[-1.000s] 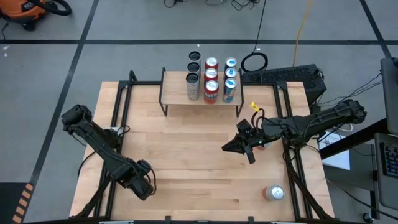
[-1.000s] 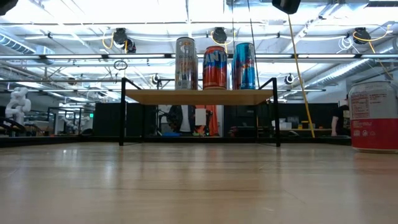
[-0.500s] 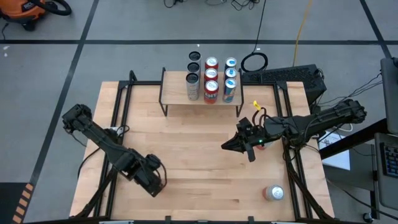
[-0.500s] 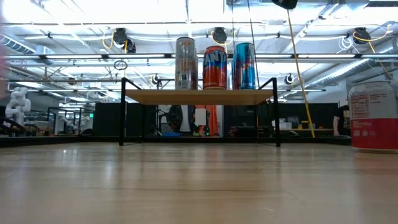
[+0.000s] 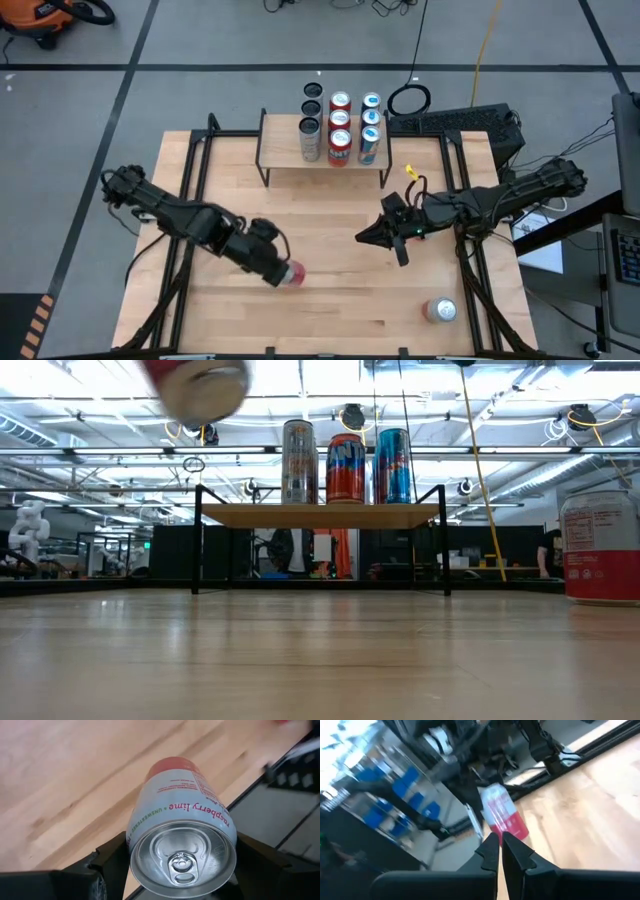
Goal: Place canned beverage on shelf
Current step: Put the left pink and white soda can on the shelf
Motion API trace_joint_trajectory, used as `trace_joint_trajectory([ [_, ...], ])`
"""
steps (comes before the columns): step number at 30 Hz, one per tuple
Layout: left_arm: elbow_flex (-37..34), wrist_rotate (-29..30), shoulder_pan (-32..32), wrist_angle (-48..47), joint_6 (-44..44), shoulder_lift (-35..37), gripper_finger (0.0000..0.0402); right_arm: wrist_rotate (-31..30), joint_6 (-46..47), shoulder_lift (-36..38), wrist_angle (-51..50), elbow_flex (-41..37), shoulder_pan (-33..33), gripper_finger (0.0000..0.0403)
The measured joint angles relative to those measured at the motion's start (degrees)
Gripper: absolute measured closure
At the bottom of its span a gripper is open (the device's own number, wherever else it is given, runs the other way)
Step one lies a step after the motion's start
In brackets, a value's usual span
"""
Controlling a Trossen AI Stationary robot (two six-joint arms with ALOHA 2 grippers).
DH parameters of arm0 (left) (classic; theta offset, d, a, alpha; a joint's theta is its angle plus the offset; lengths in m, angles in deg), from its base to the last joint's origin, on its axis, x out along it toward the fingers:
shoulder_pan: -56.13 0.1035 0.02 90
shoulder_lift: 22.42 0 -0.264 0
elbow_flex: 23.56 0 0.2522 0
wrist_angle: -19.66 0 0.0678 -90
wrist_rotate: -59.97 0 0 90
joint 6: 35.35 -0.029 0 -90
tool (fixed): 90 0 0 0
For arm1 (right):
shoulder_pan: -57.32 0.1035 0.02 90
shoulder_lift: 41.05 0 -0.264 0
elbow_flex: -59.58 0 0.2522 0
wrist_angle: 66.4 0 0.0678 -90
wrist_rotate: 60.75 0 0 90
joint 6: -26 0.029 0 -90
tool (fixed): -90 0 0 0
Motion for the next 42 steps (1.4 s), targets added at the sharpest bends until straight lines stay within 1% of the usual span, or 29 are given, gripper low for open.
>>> trace_joint_trajectory([
  [2, 1.03, 1.35, 1.43, 1.22, -0.26, 0.00, 0.0125, -1.22, -2.44, -1.19, -5.36, 3.21, 0.53, 0.0403],
  [5, 2.63, 3.11, 3.18, 3.39, -1.43, 0.00, 0.0125, -2.45, -7.10, -4.22, -14.50, 10.46, 0.83, 0.0399],
  [7, 3.51, 3.28, 4.36, 5.21, -1.48, 0.02, 0.0125, -2.51, -10.77, -6.86, -21.45, 15.69, 0.84, 0.0388],
  [9, 3.72, 3.35, 5.41, 7.25, -1.48, 0.02, 0.0125, -2.55, -14.24, -9.76, -27.96, 21.16, 0.84, 0.0367],
  [11, 3.72, 4.11, 6.24, 9.76, -1.57, 0.02, 0.0125, -2.53, -17.28, -12.88, -34.06, 26.13, 0.84, 0.0339],
  [13, 3.74, 5.32, 6.76, 12.48, -1.73, 0.02, 0.0125, -2.54, -20.07, -15.71, -37.68, 30.25, 0.86, 0.0303],
  [17, 3.78, 6.66, 7.58, 15.02, -1.73, 0.02, 0.0125, -2.55, -23.43, -20.13, -40.50, 35.39, 0.86, 0.0225],
  [23, 3.78, 7.98, 8.23, 17.26, -1.37, 0.02, 0.0125, -2.55, -25.27, -24.23, -43.20, 39.11, 0.86, 0.0114],
  [26, 3.78, 8.01, 8.28, 18.23, -1.29, 0.02, 0.0125, -2.74, -25.63, -25.03, -45.14, 39.26, 0.69, 0.0069],
  [28, 3.78, 8.06, 8.26, 18.56, -0.63, 0.02, 0.0125, -2.72, -25.68, -25.36, -46.57, 39.26, 0.57, 0.0047],
  [30, 3.78, 8.60, 8.25, 18.68, -0.24, 0.01, 0.0125, -2.72, -26.64, -25.71, -47.04, 39.26, 0.34, 0.0033],
  [33, 3.78, 9.19, 8.22, 20.10, -0.22, 0.00, 0.0125, -2.72, -28.44, -26.33, -47.04, 39.24, 0.25, 0.0025],
  [37, 3.78, 9.57, 8.27, 21.29, -0.26, 0.00, 0.0125, -2.62, -30.74, -27.49, -46.53, 39.26, -0.03, 0.0023],
  [42, 3.78, 10.22, 8.25, 21.68, -0.19, 0.00, 0.0125, -2.73, -31.03, -28.37, -45.99, 39.24, -0.25, 0.0026],
])
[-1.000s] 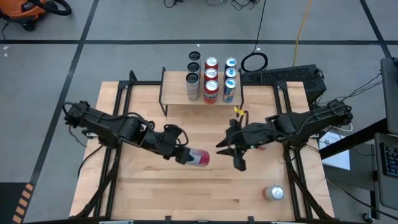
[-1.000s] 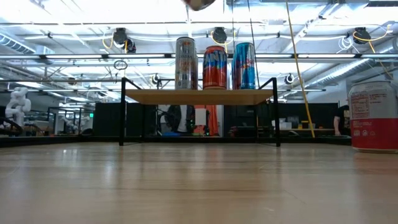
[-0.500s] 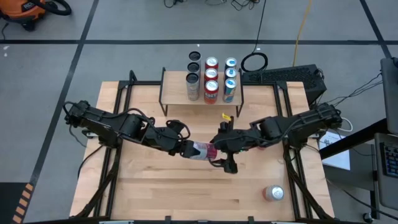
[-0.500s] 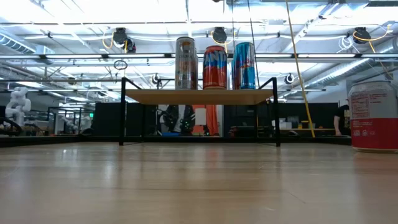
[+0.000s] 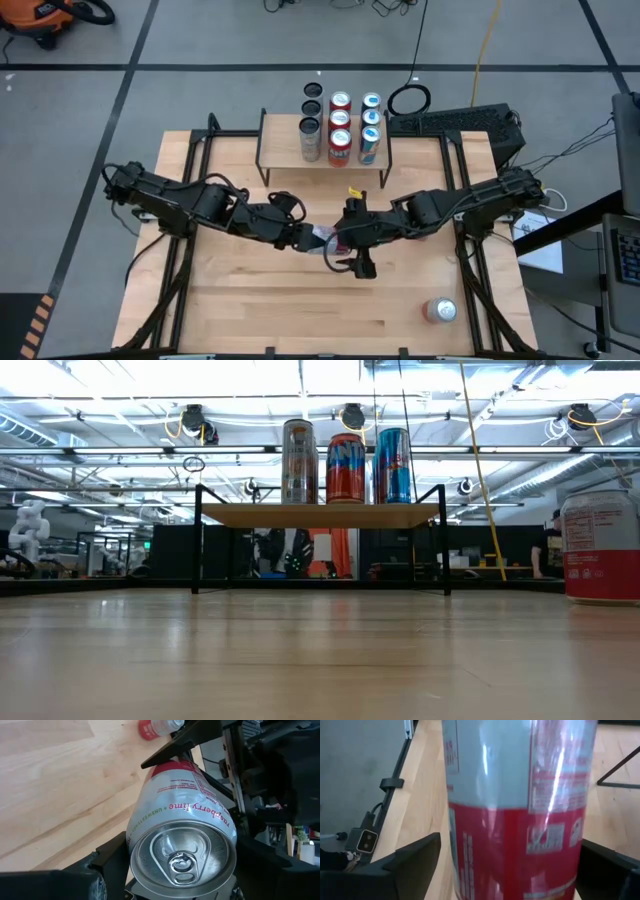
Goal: Place canned beverage on shelf
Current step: Put the left pink and white soda can on the shelf
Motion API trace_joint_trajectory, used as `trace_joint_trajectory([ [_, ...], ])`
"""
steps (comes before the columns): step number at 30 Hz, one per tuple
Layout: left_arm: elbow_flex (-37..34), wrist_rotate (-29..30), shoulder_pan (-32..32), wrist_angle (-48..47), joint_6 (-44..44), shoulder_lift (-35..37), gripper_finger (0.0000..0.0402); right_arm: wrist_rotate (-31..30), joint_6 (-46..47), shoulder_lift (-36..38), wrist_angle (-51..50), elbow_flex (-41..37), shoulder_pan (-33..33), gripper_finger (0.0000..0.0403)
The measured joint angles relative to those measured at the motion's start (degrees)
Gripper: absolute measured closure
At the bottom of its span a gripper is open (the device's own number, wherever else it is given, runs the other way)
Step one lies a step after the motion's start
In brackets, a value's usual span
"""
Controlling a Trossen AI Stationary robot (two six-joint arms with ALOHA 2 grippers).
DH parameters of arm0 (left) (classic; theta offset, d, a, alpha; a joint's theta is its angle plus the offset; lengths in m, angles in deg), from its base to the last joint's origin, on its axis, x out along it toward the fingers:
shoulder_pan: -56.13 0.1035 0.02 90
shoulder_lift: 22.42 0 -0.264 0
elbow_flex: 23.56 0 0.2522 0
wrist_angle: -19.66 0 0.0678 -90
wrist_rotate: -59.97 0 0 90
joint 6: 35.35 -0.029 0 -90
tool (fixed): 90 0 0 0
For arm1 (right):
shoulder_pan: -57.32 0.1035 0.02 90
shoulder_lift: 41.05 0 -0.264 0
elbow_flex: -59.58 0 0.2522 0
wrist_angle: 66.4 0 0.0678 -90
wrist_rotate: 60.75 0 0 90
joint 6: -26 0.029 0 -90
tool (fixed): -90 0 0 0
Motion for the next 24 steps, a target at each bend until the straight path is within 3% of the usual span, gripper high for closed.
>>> trace_joint_trajectory([
  [13, 0.00, 0.28, -0.04, -0.18, 0.19, 0.00, 0.0123, -1.31, -1.26, -0.04, 1.09, 0.00, -0.17, 0.0123],
  [20, -0.02, 2.85, -0.09, -0.17, -1.54, 0.00, 0.0080, -1.45, -0.85, 0.01, 1.11, 0.00, -0.18, 0.0129],
  [24, -0.02, 4.07, -0.06, 0.57, -5.62, 0.05, 0.0044, 1.97, -0.17, 0.26, 0.80, 0.02, -0.31, 0.0128],
])
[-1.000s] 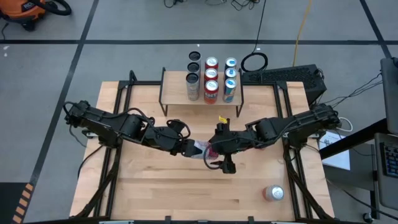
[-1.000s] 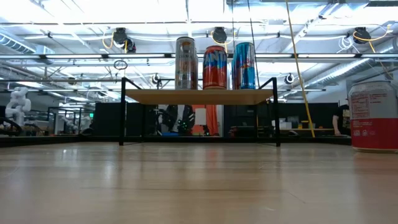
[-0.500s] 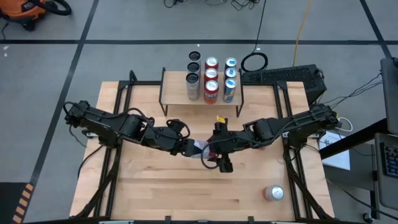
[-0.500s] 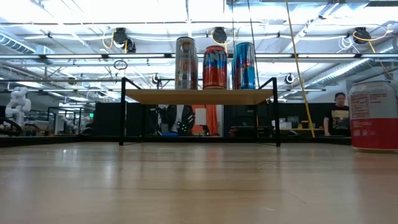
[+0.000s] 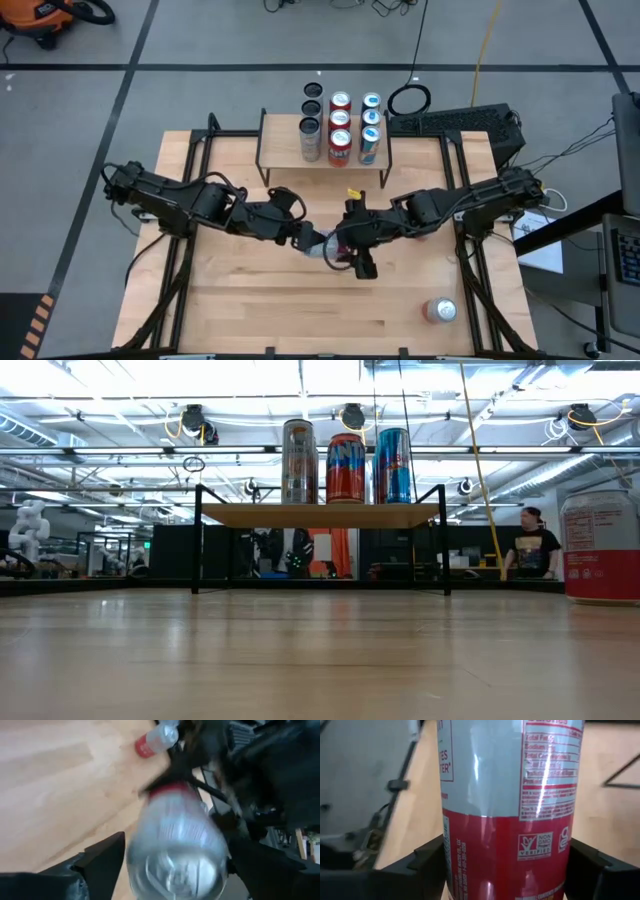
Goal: Place canned beverage on shelf
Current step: Put the left pink and white soda can on the shelf
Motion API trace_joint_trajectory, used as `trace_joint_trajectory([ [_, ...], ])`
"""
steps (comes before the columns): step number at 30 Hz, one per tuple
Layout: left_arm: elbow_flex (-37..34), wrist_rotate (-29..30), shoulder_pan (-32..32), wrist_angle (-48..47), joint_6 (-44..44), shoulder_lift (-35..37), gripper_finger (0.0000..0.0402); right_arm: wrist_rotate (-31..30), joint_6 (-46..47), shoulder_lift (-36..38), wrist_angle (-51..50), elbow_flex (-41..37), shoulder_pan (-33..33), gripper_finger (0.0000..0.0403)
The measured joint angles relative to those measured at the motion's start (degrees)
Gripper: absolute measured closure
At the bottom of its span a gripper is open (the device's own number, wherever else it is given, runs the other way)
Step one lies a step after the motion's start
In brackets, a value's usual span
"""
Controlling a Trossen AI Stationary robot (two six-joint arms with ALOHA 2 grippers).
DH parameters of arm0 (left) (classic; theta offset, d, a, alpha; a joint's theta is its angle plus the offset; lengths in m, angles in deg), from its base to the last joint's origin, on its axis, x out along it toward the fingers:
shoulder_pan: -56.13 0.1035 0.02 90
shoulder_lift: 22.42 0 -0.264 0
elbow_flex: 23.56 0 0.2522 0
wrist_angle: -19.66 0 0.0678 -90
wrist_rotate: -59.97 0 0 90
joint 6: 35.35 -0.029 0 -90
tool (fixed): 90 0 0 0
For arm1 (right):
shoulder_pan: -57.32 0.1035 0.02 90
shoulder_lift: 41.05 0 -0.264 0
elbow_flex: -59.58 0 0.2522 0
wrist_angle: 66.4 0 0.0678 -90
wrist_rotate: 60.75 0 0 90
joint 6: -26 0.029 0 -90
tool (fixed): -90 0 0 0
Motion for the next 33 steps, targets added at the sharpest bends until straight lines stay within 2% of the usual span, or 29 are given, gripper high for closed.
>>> trace_joint_trajectory([
  [5, 0.00, 1.04, 0.06, 1.94, -6.19, 0.21, 0.0009, 4.75, 0.55, -0.07, -0.85, 1.82, -0.28, 0.0129],
  [8, 0.00, 0.99, 0.14, 3.93, -9.96, 0.58, 0.0005, 8.36, 2.21, 0.02, -1.42, 3.05, -1.27, 0.0129],
  [13, 0.00, 1.37, 0.00, 4.20, -15.74, 2.58, 0.0005, 18.03, 5.77, 0.01, -2.08, 4.75, -3.81, 0.0129],
  [17, 0.00, 4.82, -0.90, 4.66, -21.92, 5.11, 0.0005, 26.34, 8.09, 0.38, -1.77, 5.08, -5.69, 0.0129],
  [22, 0.00, 8.44, -2.10, 5.05, -32.40, 7.92, 0.0005, 33.53, 10.88, 0.52, -0.89, 5.08, -7.44, 0.0129],
  [30, 0.00, 8.23, -5.39, 12.74, -55.55, 9.32, 0.0004, 41.73, 16.64, 0.55, 3.98, 5.08, -9.70, 0.0129],
  [33, 0.00, 7.54, -6.54, 13.91, -59.46, 9.30, 0.0004, 43.65, 18.67, 0.55, 5.25, 5.10, -10.17, 0.0129],
])
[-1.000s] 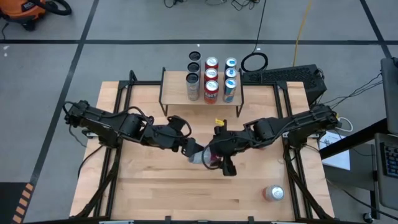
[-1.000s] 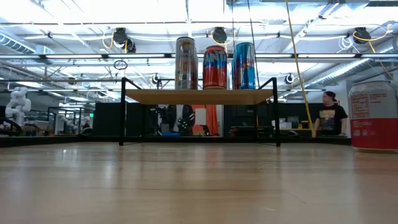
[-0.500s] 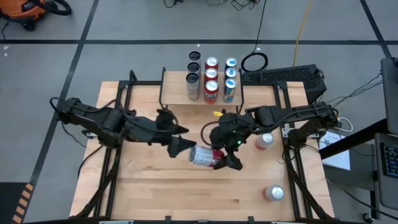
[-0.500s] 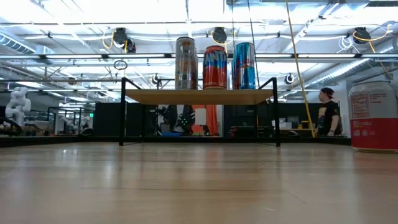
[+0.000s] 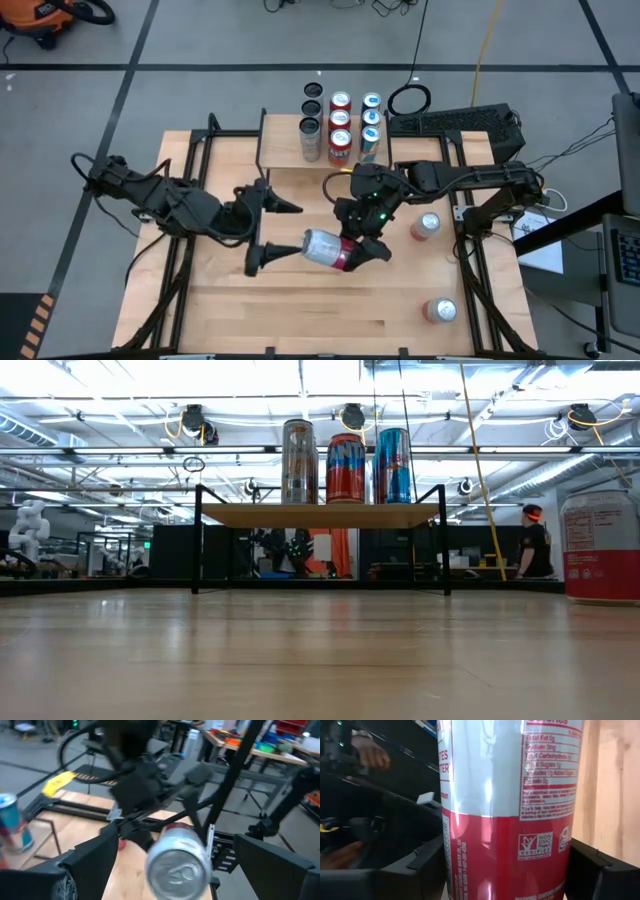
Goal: Place canned beverage on shelf
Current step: Put the left pink and white soda can on the shelf
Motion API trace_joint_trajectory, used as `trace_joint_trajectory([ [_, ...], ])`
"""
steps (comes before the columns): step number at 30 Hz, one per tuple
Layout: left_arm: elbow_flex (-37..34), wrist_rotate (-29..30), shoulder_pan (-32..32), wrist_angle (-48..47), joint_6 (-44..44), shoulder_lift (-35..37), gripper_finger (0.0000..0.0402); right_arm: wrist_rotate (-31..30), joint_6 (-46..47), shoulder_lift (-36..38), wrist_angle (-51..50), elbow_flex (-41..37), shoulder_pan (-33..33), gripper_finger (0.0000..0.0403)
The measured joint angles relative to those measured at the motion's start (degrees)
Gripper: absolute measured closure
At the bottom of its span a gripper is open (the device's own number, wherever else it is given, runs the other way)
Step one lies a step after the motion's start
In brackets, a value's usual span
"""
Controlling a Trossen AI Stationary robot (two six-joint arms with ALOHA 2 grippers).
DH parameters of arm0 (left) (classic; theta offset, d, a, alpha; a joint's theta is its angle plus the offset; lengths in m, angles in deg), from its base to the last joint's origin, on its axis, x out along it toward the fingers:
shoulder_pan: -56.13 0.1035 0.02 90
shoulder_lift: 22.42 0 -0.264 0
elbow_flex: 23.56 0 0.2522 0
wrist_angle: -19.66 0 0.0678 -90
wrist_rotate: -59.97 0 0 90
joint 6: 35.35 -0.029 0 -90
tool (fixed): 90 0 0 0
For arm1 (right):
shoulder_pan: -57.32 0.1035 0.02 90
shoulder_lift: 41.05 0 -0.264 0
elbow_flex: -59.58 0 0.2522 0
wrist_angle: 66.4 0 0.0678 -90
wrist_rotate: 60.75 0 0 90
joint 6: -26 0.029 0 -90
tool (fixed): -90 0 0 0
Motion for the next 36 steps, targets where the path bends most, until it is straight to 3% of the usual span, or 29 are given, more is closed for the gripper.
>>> trace_joint_trajectory([
  [13, -0.04, -3.50, -0.83, -1.83, -9.68, -0.68, 0.0003, 1.39, 4.01, 0.00, 0.72, 0.02, -1.11, 0.0128],
  [32, -0.04, -15.41, 5.14, -4.96, -17.03, -2.72, 0.0002, 1.37, 4.12, 0.02, 3.32, 0.02, -1.08, 0.0128],
  [36, -0.04, -14.68, 5.14, -4.75, -20.56, -4.44, 0.0002, 1.39, 4.10, 0.07, 3.97, 0.02, -1.41, 0.0128],
])
